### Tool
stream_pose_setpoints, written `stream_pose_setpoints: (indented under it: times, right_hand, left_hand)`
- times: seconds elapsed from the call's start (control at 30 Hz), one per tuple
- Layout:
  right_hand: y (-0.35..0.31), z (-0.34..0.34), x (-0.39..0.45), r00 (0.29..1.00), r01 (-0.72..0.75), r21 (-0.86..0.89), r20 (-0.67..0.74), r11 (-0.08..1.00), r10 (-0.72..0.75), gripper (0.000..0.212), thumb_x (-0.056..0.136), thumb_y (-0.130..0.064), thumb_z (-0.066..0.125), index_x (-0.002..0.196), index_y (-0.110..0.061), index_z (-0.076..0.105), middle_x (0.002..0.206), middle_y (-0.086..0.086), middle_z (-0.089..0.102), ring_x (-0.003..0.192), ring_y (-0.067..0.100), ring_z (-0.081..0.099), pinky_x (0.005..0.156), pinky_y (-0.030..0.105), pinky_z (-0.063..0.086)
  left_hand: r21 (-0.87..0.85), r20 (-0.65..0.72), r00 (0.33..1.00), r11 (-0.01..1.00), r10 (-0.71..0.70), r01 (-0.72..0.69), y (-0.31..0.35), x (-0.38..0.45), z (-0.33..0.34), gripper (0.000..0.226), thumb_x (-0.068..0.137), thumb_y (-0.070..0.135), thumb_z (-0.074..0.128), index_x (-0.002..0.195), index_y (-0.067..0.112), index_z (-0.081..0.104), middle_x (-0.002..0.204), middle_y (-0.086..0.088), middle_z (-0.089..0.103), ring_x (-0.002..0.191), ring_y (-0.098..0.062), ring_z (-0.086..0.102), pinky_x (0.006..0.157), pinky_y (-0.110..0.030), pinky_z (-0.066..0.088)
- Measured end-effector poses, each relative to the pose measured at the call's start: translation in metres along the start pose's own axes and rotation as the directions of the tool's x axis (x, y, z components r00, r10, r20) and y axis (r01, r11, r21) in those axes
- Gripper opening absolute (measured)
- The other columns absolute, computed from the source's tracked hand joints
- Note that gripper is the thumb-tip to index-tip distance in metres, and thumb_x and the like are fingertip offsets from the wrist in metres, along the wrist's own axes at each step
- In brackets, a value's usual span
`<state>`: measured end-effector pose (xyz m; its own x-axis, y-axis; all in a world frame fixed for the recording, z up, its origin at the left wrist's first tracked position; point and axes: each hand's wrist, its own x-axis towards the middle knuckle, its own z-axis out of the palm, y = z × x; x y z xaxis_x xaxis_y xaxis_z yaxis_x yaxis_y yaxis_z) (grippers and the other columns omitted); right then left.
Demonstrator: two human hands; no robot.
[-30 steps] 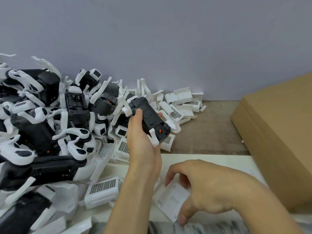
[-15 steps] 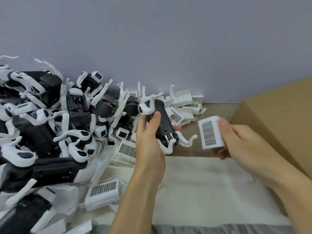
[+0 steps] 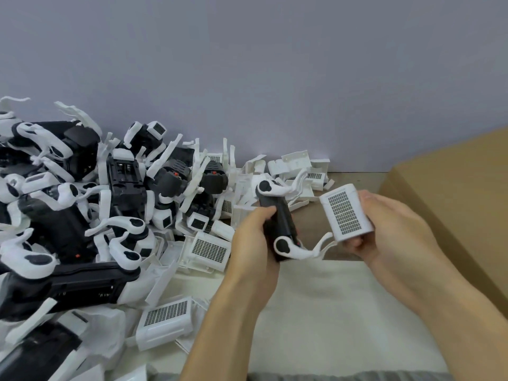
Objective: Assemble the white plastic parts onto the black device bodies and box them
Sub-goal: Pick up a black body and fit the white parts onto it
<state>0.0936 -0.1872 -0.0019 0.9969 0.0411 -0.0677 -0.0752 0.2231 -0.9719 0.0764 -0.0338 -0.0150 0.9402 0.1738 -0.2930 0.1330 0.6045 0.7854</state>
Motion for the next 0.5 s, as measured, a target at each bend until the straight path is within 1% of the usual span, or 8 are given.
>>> stream_pose_setpoints:
  times: [0.07,0.13,0.2,0.27,0.37,0.4,0.47,0.5]
  right_hand:
    - [-0.005,0.001,-0.002,0.999,-0.035,0.157,0.000,0.987,0.036,0.049,0.103,-0.014,0.043,0.064,-0.014,0.072,0.058,0.001,0.053,0.044,0.009,0.043,0.040,0.021,0.034]
    - [-0.009,-0.001,-0.004,0.999,-0.040,0.262,0.015,0.964,0.037,0.052,0.099,-0.016,0.047,0.051,-0.020,0.067,0.057,-0.001,0.050,0.046,0.010,0.043,0.042,0.023,0.031]
    - [-0.012,-0.004,-0.005,0.998,-0.029,0.316,0.064,0.948,0.009,0.047,0.097,-0.023,0.049,0.052,-0.021,0.062,0.059,-0.001,0.045,0.047,0.013,0.037,0.045,0.027,0.024]
    - [-0.013,-0.006,-0.006,0.988,-0.019,0.336,0.150,0.942,-0.034,0.035,0.092,-0.034,0.060,0.059,-0.019,0.061,0.062,0.000,0.041,0.046,0.013,0.030,0.045,0.029,0.020]
    - [-0.012,-0.006,-0.006,0.978,0.046,0.152,0.196,0.987,-0.076,0.017,0.069,-0.030,0.081,0.070,-0.019,0.068,0.061,-0.004,0.046,0.045,0.008,0.034,0.042,0.022,0.032]
    - [-0.009,-0.005,-0.006,0.982,0.069,0.064,0.173,0.996,-0.079,0.021,0.066,-0.025,0.082,0.079,-0.016,0.069,0.062,-0.006,0.050,0.045,0.006,0.037,0.043,0.021,0.036]
    - [-0.005,-0.003,-0.004,0.991,0.097,-0.058,0.102,0.994,-0.091,0.028,0.075,-0.014,0.081,0.098,-0.014,0.065,0.065,-0.009,0.059,0.046,0.005,0.045,0.047,0.021,0.041]
    - [-0.003,-0.001,-0.003,0.992,0.108,-0.085,0.073,0.991,-0.101,0.029,0.080,-0.014,0.078,0.104,-0.017,0.063,0.067,-0.010,0.062,0.048,0.006,0.050,0.049,0.022,0.044]
  left_hand:
    - [0.008,0.036,0.999,1.000,0.018,-0.019,0.000,0.001,0.000,0.026,0.098,0.015,0.052,0.114,-0.002,0.063,0.093,-0.017,0.064,0.076,-0.025,0.062,0.071,-0.037,0.052]
    - [0.068,0.080,0.995,0.996,0.051,-0.057,-0.001,0.002,0.000,0.035,0.097,0.025,0.057,0.121,0.000,0.061,0.102,-0.016,0.073,0.083,-0.027,0.069,0.074,-0.038,0.055]
    - [0.144,0.081,0.990,0.981,0.118,-0.129,-0.002,0.002,0.000,0.054,0.086,0.037,0.072,0.124,0.001,0.058,0.098,-0.011,0.076,0.077,-0.025,0.072,0.065,-0.035,0.058]
    - [0.203,0.060,0.981,0.960,0.187,-0.196,-0.004,0.003,-0.002,0.067,0.070,0.036,0.086,0.122,0.005,0.058,0.088,-0.004,0.076,0.075,-0.021,0.073,0.063,-0.032,0.057]
    - [0.337,0.057,0.973,0.913,0.223,-0.229,-0.007,0.003,-0.005,0.055,0.065,0.040,0.085,0.109,0.012,0.069,0.089,-0.003,0.078,0.079,-0.020,0.076,0.061,-0.031,0.056]
    - [0.369,0.067,0.970,0.897,0.235,-0.243,-0.008,0.004,-0.006,0.045,0.067,0.039,0.088,0.102,0.014,0.073,0.088,-0.003,0.079,0.077,-0.019,0.076,0.058,-0.029,0.055]
    - [0.378,0.078,0.965,0.888,0.251,-0.262,-0.009,0.004,-0.009,0.025,0.073,0.035,0.087,0.089,0.018,0.078,0.083,-0.003,0.078,0.071,-0.017,0.075,0.052,-0.025,0.053]
    - [0.369,0.076,0.965,0.891,0.253,-0.263,-0.009,0.004,-0.009,0.023,0.074,0.034,0.086,0.088,0.018,0.078,0.082,-0.003,0.078,0.069,-0.016,0.074,0.051,-0.024,0.053]
